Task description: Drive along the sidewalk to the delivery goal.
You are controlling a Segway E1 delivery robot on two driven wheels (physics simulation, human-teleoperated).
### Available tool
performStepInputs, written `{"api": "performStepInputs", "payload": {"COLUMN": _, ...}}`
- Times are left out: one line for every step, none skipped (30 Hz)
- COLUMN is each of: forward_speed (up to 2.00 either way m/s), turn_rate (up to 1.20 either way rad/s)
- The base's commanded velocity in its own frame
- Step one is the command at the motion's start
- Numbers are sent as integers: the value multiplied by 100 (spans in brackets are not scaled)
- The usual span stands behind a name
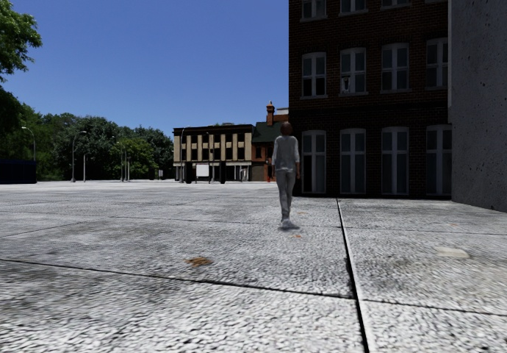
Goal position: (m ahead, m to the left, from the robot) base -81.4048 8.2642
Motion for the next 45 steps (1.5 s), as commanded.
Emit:
{"api": "performStepInputs", "payload": {"forward_speed": 0, "turn_rate": 0}}
{"api": "performStepInputs", "payload": {"forward_speed": 0, "turn_rate": 0}}
{"api": "performStepInputs", "payload": {"forward_speed": 0, "turn_rate": 0}}
{"api": "performStepInputs", "payload": {"forward_speed": 0, "turn_rate": 0}}
{"api": "performStepInputs", "payload": {"forward_speed": 0, "turn_rate": 0}}
{"api": "performStepInputs", "payload": {"forward_speed": 0, "turn_rate": 0}}
{"api": "performStepInputs", "payload": {"forward_speed": 0, "turn_rate": 0}}
{"api": "performStepInputs", "payload": {"forward_speed": 0, "turn_rate": 0}}
{"api": "performStepInputs", "payload": {"forward_speed": 0, "turn_rate": 0}}
{"api": "performStepInputs", "payload": {"forward_speed": 0, "turn_rate": 16}}
{"api": "performStepInputs", "payload": {"forward_speed": 0, "turn_rate": 16}}
{"api": "performStepInputs", "payload": {"forward_speed": 66, "turn_rate": 31}}
{"api": "performStepInputs", "payload": {"forward_speed": 98, "turn_rate": 41}}
{"api": "performStepInputs", "payload": {"forward_speed": 129, "turn_rate": 51}}
{"api": "performStepInputs", "payload": {"forward_speed": 129, "turn_rate": 51}}
{"api": "performStepInputs", "payload": {"forward_speed": 145, "turn_rate": 56}}
{"api": "performStepInputs", "payload": {"forward_speed": 149, "turn_rate": 58}}
{"api": "performStepInputs", "payload": {"forward_speed": 150, "turn_rate": 58}}
{"api": "performStepInputs", "payload": {"forward_speed": 150, "turn_rate": 58}}
{"api": "performStepInputs", "payload": {"forward_speed": 150, "turn_rate": 58}}
{"api": "performStepInputs", "payload": {"forward_speed": 150, "turn_rate": 59}}
{"api": "performStepInputs", "payload": {"forward_speed": 150, "turn_rate": 59}}
{"api": "performStepInputs", "payload": {"forward_speed": 150, "turn_rate": 59}}
{"api": "performStepInputs", "payload": {"forward_speed": 150, "turn_rate": 60}}
{"api": "performStepInputs", "payload": {"forward_speed": 150, "turn_rate": 60}}
{"api": "performStepInputs", "payload": {"forward_speed": 150, "turn_rate": 60}}
{"api": "performStepInputs", "payload": {"forward_speed": 150, "turn_rate": 60}}
{"api": "performStepInputs", "payload": {"forward_speed": 150, "turn_rate": 62}}
{"api": "performStepInputs", "payload": {"forward_speed": 150, "turn_rate": 65}}
{"api": "performStepInputs", "payload": {"forward_speed": 150, "turn_rate": 66}}
{"api": "performStepInputs", "payload": {"forward_speed": 150, "turn_rate": 66}}
{"api": "performStepInputs", "payload": {"forward_speed": 150, "turn_rate": 67}}
{"api": "performStepInputs", "payload": {"forward_speed": 150, "turn_rate": 69}}
{"api": "performStepInputs", "payload": {"forward_speed": 150, "turn_rate": 77}}
{"api": "performStepInputs", "payload": {"forward_speed": 150, "turn_rate": 80}}
{"api": "performStepInputs", "payload": {"forward_speed": 150, "turn_rate": 80}}
{"api": "performStepInputs", "payload": {"forward_speed": 150, "turn_rate": 81}}
{"api": "performStepInputs", "payload": {"forward_speed": 150, "turn_rate": 81}}
{"api": "performStepInputs", "payload": {"forward_speed": 150, "turn_rate": 82}}
{"api": "performStepInputs", "payload": {"forward_speed": 151, "turn_rate": 82}}
{"api": "performStepInputs", "payload": {"forward_speed": 151, "turn_rate": 82}}
{"api": "performStepInputs", "payload": {"forward_speed": 152, "turn_rate": 82}}
{"api": "performStepInputs", "payload": {"forward_speed": 153, "turn_rate": 82}}
{"api": "performStepInputs", "payload": {"forward_speed": 155, "turn_rate": 82}}
{"api": "performStepInputs", "payload": {"forward_speed": 156, "turn_rate": 82}}
